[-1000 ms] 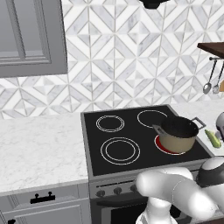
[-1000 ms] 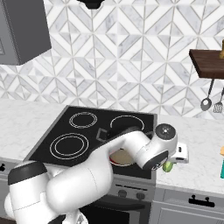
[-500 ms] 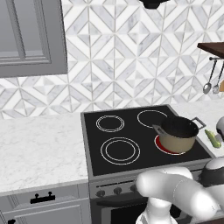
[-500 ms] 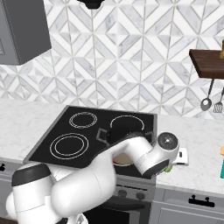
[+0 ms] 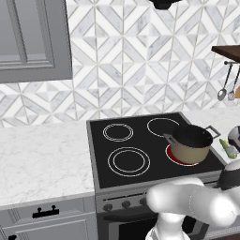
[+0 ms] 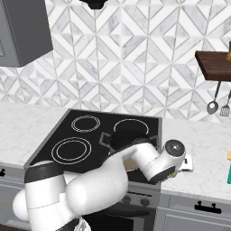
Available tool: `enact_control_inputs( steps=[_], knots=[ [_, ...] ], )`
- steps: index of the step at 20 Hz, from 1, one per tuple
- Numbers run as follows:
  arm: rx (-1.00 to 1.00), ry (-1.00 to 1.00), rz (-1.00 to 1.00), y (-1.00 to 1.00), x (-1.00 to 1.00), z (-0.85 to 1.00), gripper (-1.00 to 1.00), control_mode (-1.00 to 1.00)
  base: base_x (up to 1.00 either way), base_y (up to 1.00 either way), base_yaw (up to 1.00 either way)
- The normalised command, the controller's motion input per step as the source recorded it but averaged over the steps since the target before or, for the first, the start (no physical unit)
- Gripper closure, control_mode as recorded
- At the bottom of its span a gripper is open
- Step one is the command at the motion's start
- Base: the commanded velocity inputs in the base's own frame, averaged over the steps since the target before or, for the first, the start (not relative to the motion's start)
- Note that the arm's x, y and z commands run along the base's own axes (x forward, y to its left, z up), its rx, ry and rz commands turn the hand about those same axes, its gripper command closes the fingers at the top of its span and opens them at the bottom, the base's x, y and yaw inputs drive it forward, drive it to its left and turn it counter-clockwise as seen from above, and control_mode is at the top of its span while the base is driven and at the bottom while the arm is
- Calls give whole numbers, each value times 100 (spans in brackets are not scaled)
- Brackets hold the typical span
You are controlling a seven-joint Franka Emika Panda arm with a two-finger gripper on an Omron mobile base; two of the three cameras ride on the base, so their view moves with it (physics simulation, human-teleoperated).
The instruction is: Put the corn and sweet potato in the pot. Retrieve the spatula and lightly stir the vegetables in the pot.
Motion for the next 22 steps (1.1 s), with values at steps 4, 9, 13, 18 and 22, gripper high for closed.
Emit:
enact_control_inputs(
  steps=[4,9,13,18,22],
  knots=[
    [5,7,9,-23,18,-10,-100,-100,0,0,0],
    [3,8,4,-8,22,-5,-100,-100,0,0,0],
    [0,2,3,0,7,-9,-100,-100,0,0,0],
    [0,4,1,2,14,-25,-100,-100,0,0,0],
    [0,3,0,0,21,-26,-100,-100,0,0,0]
  ],
)
